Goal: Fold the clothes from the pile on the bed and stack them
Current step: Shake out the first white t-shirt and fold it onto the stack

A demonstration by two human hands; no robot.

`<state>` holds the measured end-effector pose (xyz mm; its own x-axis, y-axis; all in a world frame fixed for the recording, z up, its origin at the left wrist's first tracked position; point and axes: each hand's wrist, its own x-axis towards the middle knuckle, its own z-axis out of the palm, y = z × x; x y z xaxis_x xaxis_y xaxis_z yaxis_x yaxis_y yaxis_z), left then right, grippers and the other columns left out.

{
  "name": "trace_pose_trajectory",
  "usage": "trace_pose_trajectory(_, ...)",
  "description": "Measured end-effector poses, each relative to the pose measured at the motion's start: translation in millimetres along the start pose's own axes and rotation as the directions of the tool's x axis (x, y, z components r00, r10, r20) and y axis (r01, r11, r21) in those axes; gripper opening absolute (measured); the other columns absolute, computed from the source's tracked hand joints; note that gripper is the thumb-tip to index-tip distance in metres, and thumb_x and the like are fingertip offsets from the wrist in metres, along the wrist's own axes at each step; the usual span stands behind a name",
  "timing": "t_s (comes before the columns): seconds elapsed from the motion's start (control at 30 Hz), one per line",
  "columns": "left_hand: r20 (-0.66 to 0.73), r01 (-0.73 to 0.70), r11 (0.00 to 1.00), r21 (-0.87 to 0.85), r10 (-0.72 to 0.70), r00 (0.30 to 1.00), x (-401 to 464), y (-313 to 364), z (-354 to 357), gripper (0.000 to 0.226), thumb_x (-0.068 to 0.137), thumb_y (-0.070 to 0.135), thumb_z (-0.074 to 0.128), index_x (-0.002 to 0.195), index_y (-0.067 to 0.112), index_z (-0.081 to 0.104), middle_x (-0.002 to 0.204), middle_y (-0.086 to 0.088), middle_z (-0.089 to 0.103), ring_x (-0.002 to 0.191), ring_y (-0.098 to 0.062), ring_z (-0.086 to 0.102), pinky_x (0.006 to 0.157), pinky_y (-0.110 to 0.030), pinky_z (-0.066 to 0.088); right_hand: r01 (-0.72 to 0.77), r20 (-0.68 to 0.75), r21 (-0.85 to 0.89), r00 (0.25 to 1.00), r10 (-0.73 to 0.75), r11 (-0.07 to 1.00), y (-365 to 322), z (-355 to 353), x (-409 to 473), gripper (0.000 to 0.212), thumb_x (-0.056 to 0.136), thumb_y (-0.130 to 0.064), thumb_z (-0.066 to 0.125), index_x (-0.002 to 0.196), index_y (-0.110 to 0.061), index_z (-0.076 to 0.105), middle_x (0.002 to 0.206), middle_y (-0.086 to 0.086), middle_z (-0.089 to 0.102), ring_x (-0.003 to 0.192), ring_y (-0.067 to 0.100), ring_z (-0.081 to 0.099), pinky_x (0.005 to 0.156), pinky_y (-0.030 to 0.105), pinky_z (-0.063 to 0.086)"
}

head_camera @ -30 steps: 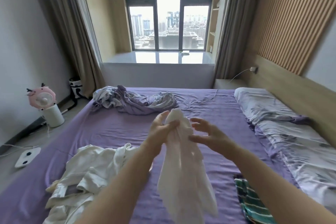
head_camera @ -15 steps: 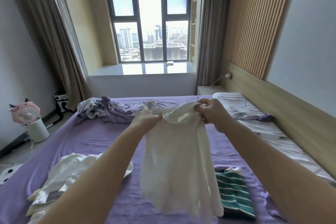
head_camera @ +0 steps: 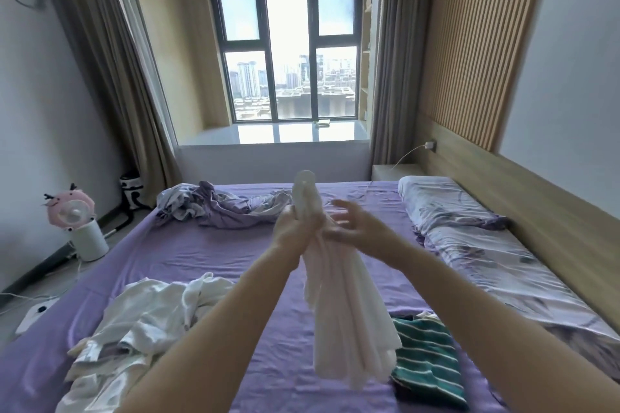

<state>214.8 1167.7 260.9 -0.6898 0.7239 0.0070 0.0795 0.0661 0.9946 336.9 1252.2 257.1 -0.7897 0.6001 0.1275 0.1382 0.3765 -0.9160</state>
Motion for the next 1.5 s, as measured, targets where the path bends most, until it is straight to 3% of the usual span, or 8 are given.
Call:
trace_pose_trajectory(0.27,-0.058,0.132,0.899,-0.417,-0.171,0.984,43,36,-32,0.032,0.081,-0.003,0.068,0.109,-0.002,0.054,0.100,-0.023,0.063,0.081,-0.032,0.065,0.075,-0.048,0.056,-0.201,-0.107,-0.203,0.977,0.182,0.958,53,29,-17,0.038,0.083,-0.012,0.065,0.118,-0.005,0.050,0.095,0.005,0.063,0.083,0.016,0.058,0.070,0.016,0.048)
trace_pose_trajectory(0.4,0.054,0.014,0.993,-0.115,-0.008,0.999,38,18,-49,0.092,0.078,0.009,0.076,0.148,0.020,0.017,0.132,-0.007,0.048,0.113,-0.033,0.057,0.095,-0.052,0.048,-0.199,-0.165,0.210,0.958,0.235,0.957,23,32,-1,0.049,0.081,-0.002,0.066,0.123,-0.010,0.045,0.102,0.017,0.063,0.087,0.027,0.062,0.080,0.041,0.053)
trace_pose_trajectory(0.67,0.534,-0.549,0.749,0.371,0.311,0.786,-12,-56,-77,0.108,0.059,0.052,0.081,0.143,0.048,0.013,0.154,0.013,0.000,0.141,0.005,-0.008,0.107,-0.013,0.013,-0.275,-0.148,0.542,0.899,0.412,0.794,-34,49,41,0.031,0.088,0.010,0.051,0.115,-0.006,0.048,0.083,0.014,0.054,0.063,0.017,0.055,0.052,0.026,0.048)
trace_pose_trajectory(0.73,0.475,-0.596,0.716,0.364,0.407,0.780,-10,-69,-78,0.111,0.061,0.036,0.086,0.149,0.028,0.019,0.155,0.006,0.012,0.143,-0.002,0.007,0.108,-0.016,0.020,-0.323,-0.097,0.551,0.891,0.443,0.770,-39,58,44,0.019,0.089,0.011,0.044,0.089,-0.006,0.052,0.067,0.009,0.045,0.044,0.011,0.047,0.039,0.021,0.040)
trace_pose_trajectory(0.83,0.207,-0.497,0.835,0.236,0.457,0.865,7,-66,-80,0.051,0.071,0.017,0.076,0.120,0.014,0.061,0.116,0.001,0.064,0.102,-0.006,0.059,0.090,-0.030,0.045,-0.300,-0.025,0.461,0.936,0.350,0.835,-41,65,43,0.029,0.092,0.002,0.048,0.065,-0.009,0.048,0.064,0.007,0.042,0.051,0.013,0.043,0.045,0.022,0.037)
trace_pose_trajectory(0.97,0.129,-0.154,0.987,-0.054,0.160,0.979,24,-52,-83,0.009,0.074,0.019,0.071,0.077,0.014,0.065,0.070,0.000,0.064,0.065,-0.013,0.056,0.063,-0.029,0.048,-0.272,0.107,0.219,0.961,0.254,0.937,-36,60,32,0.040,0.085,-0.032,0.066,0.120,-0.028,0.047,0.111,0.000,0.059,0.096,0.015,0.061,0.077,0.032,0.051)
trace_pose_trajectory(1.2,0.188,0.132,0.974,-0.185,-0.097,0.977,38,-32,-87,0.023,0.092,0.011,0.060,0.072,0.002,0.066,0.063,-0.010,0.066,0.051,-0.015,0.060,0.051,-0.025,0.052,-0.319,0.234,0.122,0.929,0.285,0.940,-20,54,13,0.085,0.076,-0.002,0.074,0.134,-0.036,0.024,0.100,0.003,0.068,0.089,0.019,0.068,0.069,0.037,0.057)
trace_pose_trajectory(1.5,0.260,0.189,0.979,-0.081,-0.163,0.952,44,-31,-102,0.024,0.093,0.011,0.059,0.073,-0.001,0.066,0.062,-0.009,0.065,0.048,-0.014,0.059,0.050,-0.024,0.049,-0.154,-0.143,0.322,0.967,0.209,0.934,-52,52,28,0.034,0.086,-0.006,0.064,0.119,-0.009,0.059,0.094,0.017,0.064,0.072,0.021,0.062,0.061,0.027,0.054)
